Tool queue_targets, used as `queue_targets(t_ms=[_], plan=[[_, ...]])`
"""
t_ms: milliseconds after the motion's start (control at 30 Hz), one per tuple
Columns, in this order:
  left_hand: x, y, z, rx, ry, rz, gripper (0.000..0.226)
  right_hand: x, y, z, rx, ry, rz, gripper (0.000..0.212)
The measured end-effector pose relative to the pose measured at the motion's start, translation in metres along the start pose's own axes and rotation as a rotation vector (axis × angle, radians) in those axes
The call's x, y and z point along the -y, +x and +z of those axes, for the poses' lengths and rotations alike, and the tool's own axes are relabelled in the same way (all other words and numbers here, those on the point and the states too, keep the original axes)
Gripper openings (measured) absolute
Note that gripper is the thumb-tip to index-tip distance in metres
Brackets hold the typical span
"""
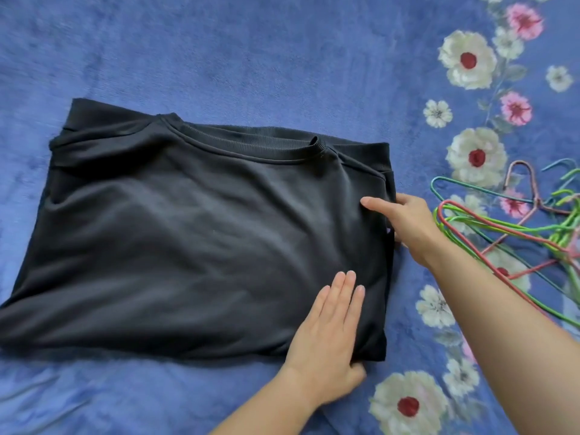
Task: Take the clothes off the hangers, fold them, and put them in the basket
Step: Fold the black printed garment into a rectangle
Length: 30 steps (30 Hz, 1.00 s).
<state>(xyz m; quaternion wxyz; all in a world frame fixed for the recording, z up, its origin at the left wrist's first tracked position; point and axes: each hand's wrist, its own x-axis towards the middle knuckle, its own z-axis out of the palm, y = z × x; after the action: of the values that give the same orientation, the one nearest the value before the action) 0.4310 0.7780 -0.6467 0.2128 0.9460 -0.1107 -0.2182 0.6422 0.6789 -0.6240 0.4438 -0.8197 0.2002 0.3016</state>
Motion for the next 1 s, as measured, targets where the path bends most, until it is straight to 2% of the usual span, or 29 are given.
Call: queue_targets(t_ms=[67,133,233,300,367,400,467,567,633,667,733,800,867,1000], plan=[[0.000,-0.006,0.002,0.053,0.094,-0.060,0.107,0.001,-0.005,0.003,0.064,0.062,0.054,0.027],[-0.004,-0.010,0.005,0.040,0.076,-0.112,0.104,0.002,-0.010,0.005,0.097,0.139,0.143,0.032],[-0.011,-0.014,-0.008,0.079,-0.100,-0.171,0.109,0.014,-0.017,0.004,0.120,0.180,0.227,0.037],[-0.008,-0.023,-0.026,-0.010,-0.241,-0.183,0.101,0.030,-0.027,0.001,0.143,0.188,0.248,0.029],[0.001,-0.034,-0.046,-0.068,-0.540,-0.170,0.099,0.056,-0.043,-0.001,0.199,0.241,0.251,0.015],[0.007,-0.040,-0.060,-0.044,-0.714,-0.168,0.098,0.069,-0.052,-0.001,0.232,0.278,0.237,0.014],[0.023,-0.052,-0.088,-0.127,-1.071,-0.190,0.091,0.096,-0.069,0.008,0.284,0.311,0.198,0.018],[0.059,-0.080,-0.119,-0.278,-1.499,-0.277,0.047,0.135,-0.090,0.036,0.279,0.311,0.111,0.015],[0.081,-0.100,-0.134,-0.320,-1.697,-0.293,0.034,0.161,-0.101,0.066,0.271,0.309,0.047,0.009],[0.091,-0.109,-0.137,-0.342,-1.796,-0.276,0.034,0.173,-0.105,0.082,0.265,0.292,0.011,0.012],[0.113,-0.127,-0.137,-0.402,-2.013,-0.253,0.048,0.195,-0.113,0.123,0.269,0.231,-0.066,0.016],[0.134,-0.144,-0.132,-0.480,-2.188,-0.285,0.052,0.212,-0.121,0.169,0.287,0.154,-0.118,0.009],[0.149,-0.153,-0.127,-0.548,-2.296,-0.351,0.044,0.219,-0.124,0.205,0.294,0.094,-0.137,0.015],[0.186,-0.179,-0.111,-0.644,-2.404,-0.443,0.072,0.219,-0.134,0.277,0.368,0.017,-0.127,0.031]])
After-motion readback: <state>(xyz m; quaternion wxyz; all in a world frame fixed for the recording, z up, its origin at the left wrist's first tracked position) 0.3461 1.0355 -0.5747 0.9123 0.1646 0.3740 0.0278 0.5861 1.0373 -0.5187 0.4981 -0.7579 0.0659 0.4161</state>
